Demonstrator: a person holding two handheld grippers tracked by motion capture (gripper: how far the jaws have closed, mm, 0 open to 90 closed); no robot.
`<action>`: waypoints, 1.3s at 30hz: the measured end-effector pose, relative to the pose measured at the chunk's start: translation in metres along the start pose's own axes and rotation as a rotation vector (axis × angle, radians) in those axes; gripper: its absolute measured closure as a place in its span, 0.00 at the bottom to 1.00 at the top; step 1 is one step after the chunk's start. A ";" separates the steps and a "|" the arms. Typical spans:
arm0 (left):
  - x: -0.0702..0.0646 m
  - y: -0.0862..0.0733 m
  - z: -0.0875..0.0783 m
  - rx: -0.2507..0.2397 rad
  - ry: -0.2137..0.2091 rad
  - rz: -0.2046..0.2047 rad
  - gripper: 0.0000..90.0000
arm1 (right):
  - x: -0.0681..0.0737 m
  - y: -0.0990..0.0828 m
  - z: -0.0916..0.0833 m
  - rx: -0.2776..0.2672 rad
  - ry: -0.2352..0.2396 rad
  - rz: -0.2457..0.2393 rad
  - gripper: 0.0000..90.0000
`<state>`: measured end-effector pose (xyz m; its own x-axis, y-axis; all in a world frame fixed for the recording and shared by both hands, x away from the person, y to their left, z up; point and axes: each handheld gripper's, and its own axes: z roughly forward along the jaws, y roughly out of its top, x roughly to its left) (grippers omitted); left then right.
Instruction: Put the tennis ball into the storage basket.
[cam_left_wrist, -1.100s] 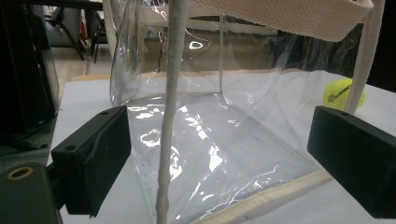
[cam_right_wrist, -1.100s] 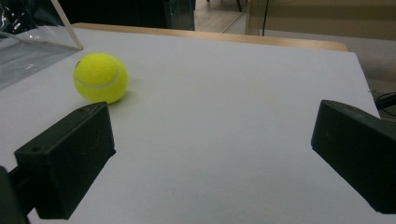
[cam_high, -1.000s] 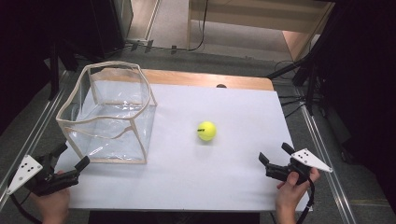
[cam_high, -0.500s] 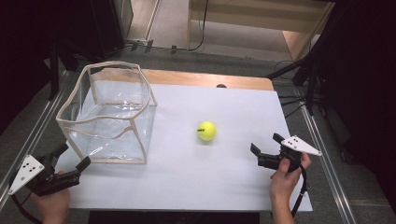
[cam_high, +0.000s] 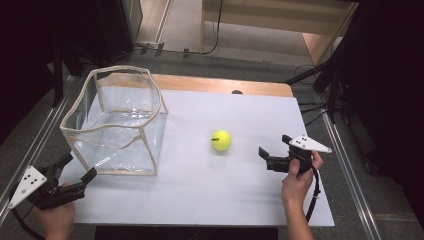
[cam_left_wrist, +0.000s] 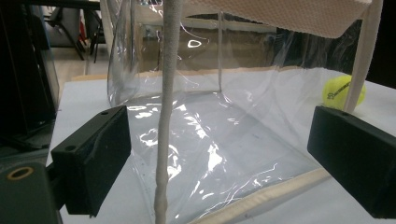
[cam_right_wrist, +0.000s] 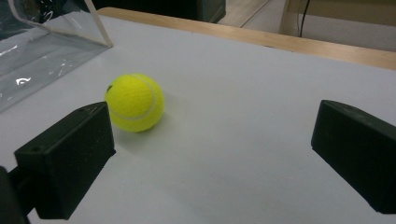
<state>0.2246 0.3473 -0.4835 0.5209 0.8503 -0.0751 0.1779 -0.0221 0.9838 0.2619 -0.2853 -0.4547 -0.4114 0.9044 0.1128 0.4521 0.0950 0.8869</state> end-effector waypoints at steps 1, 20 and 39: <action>0.000 0.000 0.000 0.002 0.000 0.002 0.07 | 0.001 0.002 0.003 0.000 0.002 -0.011 0.00; 0.000 0.000 -0.001 0.005 0.000 0.000 0.07 | 0.016 0.028 0.035 0.057 0.055 -0.048 0.00; 0.001 0.000 -0.001 0.003 0.000 0.002 0.07 | 0.032 0.049 0.058 0.104 0.095 -0.081 0.00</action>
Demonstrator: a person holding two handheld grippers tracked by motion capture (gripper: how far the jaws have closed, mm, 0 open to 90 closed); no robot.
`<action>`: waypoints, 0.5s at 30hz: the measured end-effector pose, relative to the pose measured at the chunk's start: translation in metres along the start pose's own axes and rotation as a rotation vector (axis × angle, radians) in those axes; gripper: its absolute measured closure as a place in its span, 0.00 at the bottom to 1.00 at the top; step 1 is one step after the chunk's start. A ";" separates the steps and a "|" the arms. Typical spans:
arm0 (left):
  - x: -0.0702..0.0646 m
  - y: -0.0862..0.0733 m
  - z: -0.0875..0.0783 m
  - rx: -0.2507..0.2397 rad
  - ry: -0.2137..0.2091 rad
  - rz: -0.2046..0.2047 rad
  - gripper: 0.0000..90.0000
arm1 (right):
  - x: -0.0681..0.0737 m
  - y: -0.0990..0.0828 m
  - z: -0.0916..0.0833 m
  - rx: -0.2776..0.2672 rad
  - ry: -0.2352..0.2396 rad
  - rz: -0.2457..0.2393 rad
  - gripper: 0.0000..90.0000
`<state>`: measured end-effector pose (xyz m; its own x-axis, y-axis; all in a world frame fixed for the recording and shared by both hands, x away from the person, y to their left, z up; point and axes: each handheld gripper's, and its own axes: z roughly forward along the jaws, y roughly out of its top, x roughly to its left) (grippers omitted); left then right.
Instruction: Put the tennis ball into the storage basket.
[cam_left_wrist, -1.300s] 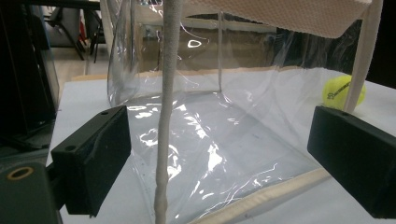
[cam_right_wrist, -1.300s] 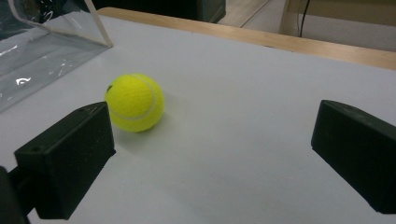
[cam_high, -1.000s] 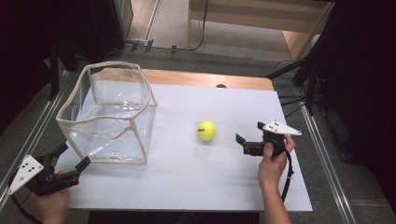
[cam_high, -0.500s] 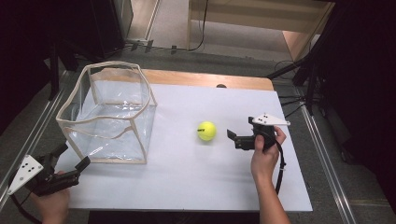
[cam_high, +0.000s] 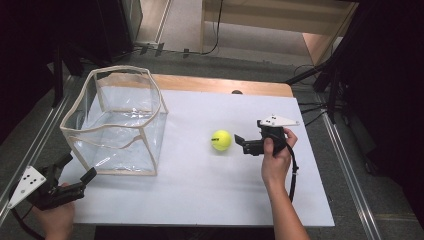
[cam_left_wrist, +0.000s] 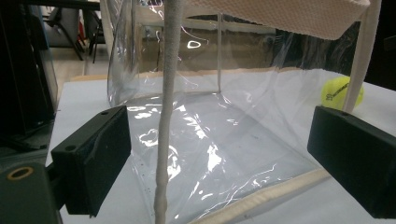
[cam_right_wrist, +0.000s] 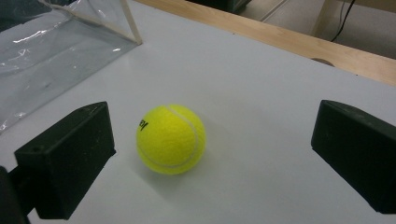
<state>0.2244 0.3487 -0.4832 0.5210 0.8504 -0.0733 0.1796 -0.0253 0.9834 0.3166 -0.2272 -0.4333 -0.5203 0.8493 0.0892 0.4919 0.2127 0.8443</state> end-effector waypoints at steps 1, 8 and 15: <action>0.000 0.000 0.000 0.001 0.000 0.001 0.07 | 0.000 0.001 0.001 -0.002 0.000 -0.006 0.00; 0.000 0.000 0.000 0.002 0.000 0.002 0.07 | 0.003 0.009 0.010 0.018 0.008 -0.018 0.00; 0.000 0.000 0.000 0.002 0.000 0.001 0.07 | 0.006 0.016 0.019 0.039 0.021 -0.029 0.00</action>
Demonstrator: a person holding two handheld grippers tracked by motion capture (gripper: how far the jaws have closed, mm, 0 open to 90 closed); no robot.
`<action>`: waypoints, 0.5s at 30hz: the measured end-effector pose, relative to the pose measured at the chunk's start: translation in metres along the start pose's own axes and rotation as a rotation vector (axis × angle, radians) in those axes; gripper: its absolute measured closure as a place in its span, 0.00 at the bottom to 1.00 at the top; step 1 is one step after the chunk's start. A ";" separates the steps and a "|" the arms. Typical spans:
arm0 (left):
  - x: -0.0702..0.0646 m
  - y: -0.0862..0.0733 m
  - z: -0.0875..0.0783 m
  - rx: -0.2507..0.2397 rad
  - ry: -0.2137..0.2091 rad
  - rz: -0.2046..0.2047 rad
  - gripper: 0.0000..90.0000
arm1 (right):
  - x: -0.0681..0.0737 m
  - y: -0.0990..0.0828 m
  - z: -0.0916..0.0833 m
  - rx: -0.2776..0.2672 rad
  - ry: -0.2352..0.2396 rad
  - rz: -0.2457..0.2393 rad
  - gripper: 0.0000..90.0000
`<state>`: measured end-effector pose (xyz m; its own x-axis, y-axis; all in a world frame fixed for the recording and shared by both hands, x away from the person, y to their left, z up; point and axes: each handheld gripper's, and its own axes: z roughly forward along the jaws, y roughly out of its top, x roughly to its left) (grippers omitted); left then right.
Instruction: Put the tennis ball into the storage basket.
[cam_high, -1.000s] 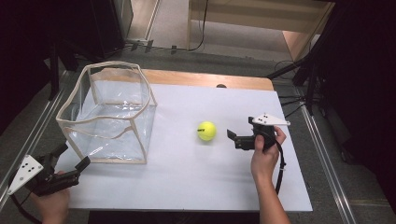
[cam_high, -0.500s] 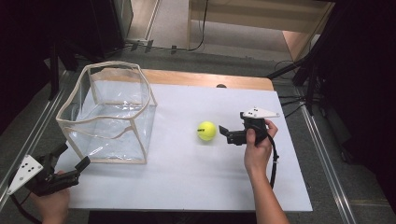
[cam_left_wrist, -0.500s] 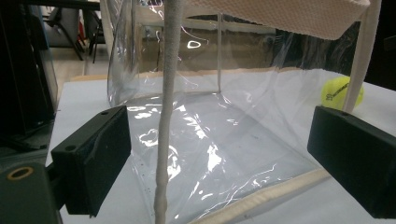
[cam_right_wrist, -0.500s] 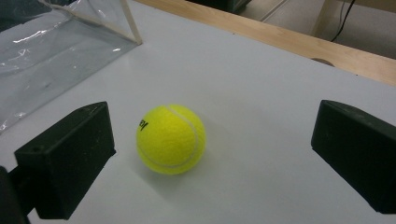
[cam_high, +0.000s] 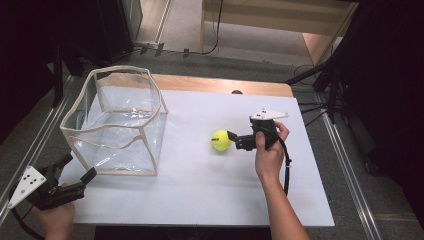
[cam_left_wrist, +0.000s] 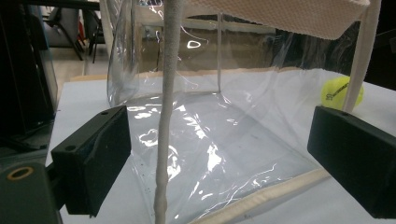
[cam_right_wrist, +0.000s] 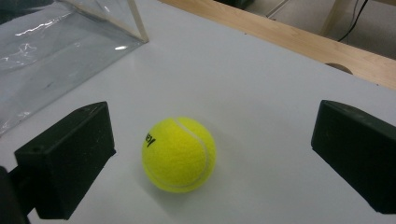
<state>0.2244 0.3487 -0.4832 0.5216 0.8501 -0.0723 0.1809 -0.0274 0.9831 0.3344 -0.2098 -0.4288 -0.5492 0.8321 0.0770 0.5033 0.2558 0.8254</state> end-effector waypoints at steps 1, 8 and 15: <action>0.000 0.000 0.000 0.000 0.000 0.000 0.07 | 0.000 0.000 0.000 0.000 0.000 0.000 0.00; 0.000 0.000 0.000 0.000 0.000 0.000 0.07 | 0.000 0.006 0.009 0.030 0.003 -0.001 0.00; 0.000 0.000 0.000 -0.001 -0.002 -0.001 0.07 | 0.001 0.010 0.018 0.081 0.015 0.007 0.00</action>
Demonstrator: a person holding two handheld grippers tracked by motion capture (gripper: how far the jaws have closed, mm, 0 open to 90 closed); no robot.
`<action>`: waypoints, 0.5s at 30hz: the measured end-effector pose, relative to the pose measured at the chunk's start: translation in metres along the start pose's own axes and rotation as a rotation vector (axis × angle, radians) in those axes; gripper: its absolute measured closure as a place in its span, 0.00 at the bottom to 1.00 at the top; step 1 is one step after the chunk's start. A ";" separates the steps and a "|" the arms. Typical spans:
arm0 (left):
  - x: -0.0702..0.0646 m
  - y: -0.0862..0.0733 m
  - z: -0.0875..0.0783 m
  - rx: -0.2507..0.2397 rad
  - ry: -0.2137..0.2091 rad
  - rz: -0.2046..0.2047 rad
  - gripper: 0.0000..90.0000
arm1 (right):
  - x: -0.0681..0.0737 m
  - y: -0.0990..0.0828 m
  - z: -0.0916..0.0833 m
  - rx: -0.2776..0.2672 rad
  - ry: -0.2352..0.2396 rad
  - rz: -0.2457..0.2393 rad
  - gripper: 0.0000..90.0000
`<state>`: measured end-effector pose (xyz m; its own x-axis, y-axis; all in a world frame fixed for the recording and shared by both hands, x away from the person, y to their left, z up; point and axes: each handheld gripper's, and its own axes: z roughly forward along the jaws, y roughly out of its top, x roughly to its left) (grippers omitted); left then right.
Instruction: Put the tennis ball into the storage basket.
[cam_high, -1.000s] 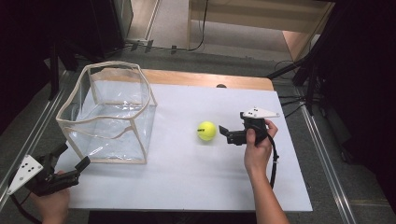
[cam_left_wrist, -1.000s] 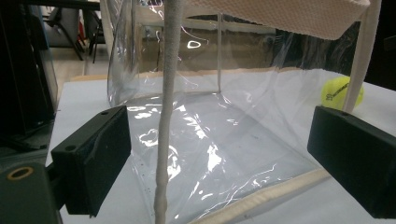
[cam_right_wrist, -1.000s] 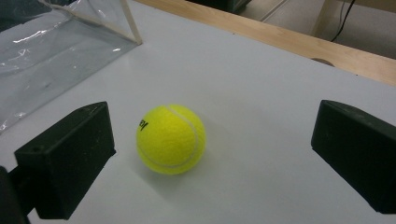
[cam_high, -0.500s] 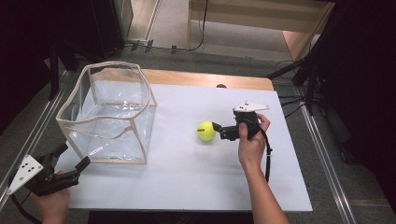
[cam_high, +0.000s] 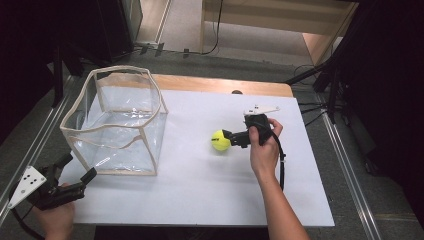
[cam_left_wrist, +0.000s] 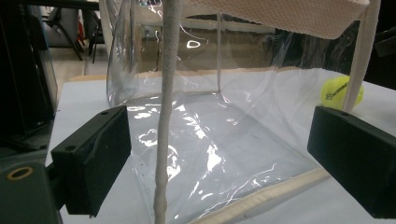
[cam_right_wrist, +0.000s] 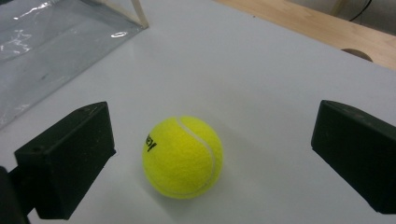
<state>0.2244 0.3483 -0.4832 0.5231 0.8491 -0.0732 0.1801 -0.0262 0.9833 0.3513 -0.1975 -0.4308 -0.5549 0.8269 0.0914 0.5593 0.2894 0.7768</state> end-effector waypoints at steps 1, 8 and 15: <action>0.000 0.000 0.000 0.000 0.000 0.000 0.07 | 0.000 0.000 0.002 0.010 -0.001 0.006 0.00; 0.000 0.000 0.000 0.000 -0.001 0.001 0.07 | -0.001 0.003 0.010 0.074 -0.010 0.027 0.00; 0.000 0.000 0.000 0.001 -0.001 0.001 0.07 | -0.001 0.004 0.017 0.114 0.011 0.028 0.00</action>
<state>0.2246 0.3480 -0.4832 0.5242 0.8485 -0.0723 0.1801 -0.0275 0.9833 0.3651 -0.1888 -0.4383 -0.5444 0.8303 0.1192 0.6405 0.3197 0.6983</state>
